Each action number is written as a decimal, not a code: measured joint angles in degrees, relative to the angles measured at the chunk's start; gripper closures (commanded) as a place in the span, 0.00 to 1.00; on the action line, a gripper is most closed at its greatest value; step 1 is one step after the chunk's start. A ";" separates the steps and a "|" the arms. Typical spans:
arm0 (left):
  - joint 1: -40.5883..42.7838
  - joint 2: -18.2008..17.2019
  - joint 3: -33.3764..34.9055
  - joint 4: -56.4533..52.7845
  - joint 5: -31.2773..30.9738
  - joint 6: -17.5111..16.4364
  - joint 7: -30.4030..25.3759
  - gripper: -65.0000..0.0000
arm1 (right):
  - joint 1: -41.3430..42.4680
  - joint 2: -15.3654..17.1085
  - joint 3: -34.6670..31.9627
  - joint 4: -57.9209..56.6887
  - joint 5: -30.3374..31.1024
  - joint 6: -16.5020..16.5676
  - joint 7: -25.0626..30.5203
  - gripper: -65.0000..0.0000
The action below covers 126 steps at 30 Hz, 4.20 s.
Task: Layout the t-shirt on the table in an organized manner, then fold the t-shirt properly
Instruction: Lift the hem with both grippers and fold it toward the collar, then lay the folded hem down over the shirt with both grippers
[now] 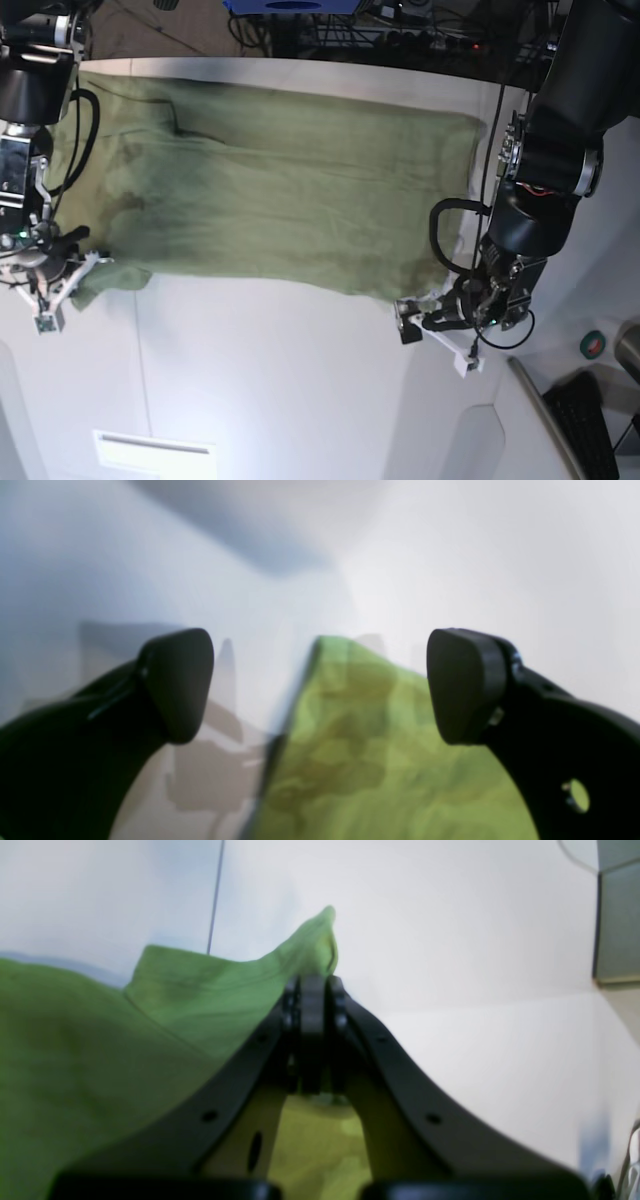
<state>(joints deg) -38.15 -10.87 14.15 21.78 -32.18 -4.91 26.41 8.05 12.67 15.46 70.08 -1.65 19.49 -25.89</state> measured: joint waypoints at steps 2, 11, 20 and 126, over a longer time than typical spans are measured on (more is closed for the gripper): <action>0.11 0.35 0.26 -2.14 0.11 -0.76 -2.56 0.00 | -0.39 -0.02 0.00 0.81 0.02 0.00 -0.22 1.00; -0.42 -0.50 0.33 -2.69 0.46 0.13 -1.57 0.04 | -0.66 0.00 0.00 1.18 -0.09 0.02 -0.24 1.00; -0.31 1.01 4.52 -2.69 0.46 0.11 -2.29 0.38 | -0.66 0.00 0.00 1.16 -0.11 0.02 -0.24 1.00; 39.12 -16.68 -13.60 61.86 -19.28 -1.14 33.16 1.00 | -18.84 5.92 0.17 8.87 0.09 0.24 5.14 1.00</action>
<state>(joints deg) 0.97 -27.55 0.56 83.64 -51.46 -6.04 59.57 -10.79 18.59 15.64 78.96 -1.56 19.73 -20.75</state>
